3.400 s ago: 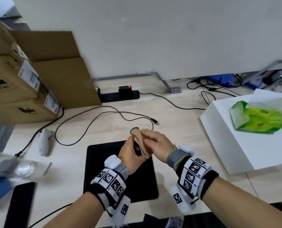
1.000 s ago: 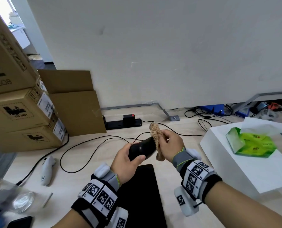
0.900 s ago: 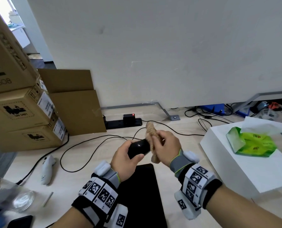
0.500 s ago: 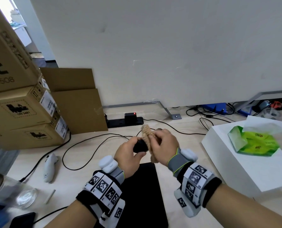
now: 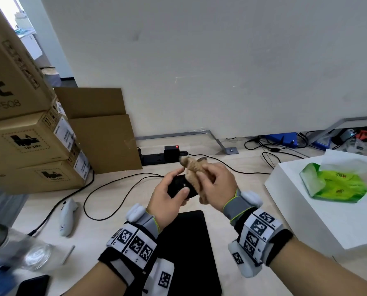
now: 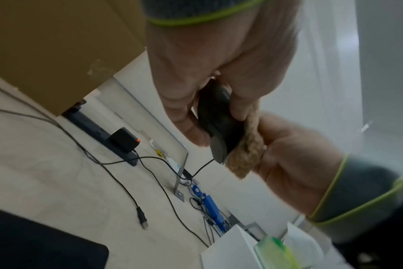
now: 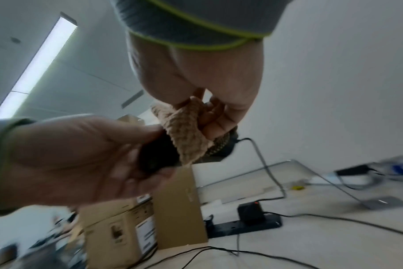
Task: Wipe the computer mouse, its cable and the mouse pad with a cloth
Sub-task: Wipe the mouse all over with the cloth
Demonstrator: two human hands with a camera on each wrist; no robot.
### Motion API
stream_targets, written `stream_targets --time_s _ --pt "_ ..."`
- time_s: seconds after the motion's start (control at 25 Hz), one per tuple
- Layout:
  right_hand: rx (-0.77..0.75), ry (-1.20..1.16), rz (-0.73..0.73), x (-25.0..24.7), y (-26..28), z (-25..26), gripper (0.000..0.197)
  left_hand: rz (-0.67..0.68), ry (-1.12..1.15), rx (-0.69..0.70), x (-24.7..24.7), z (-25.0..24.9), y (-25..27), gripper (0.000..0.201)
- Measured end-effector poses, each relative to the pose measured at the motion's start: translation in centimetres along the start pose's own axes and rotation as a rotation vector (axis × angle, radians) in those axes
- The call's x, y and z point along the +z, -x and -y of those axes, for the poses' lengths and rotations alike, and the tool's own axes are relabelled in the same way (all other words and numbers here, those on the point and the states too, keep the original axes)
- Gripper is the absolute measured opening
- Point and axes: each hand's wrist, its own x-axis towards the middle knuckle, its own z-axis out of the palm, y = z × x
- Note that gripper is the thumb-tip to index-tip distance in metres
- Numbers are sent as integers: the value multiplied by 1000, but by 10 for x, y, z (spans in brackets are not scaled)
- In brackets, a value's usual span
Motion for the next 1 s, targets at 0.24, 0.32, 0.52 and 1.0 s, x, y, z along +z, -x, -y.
stream_targets --time_s 0.24,0.32,0.52,1.0 --pt "233 -105 -69 -9 -20 -23 11 28 342 -225 -4 -8 4 29" --pt "142 20 23 1 -8 -16 23 34 358 -225 2 -6 4 30" --pt "-87 107 119 13 15 -2 32 38 165 -123 5 3 6 35" --pt "146 -15 -21 1 -3 -14 11 73 56 -37 -4 2 15 45"
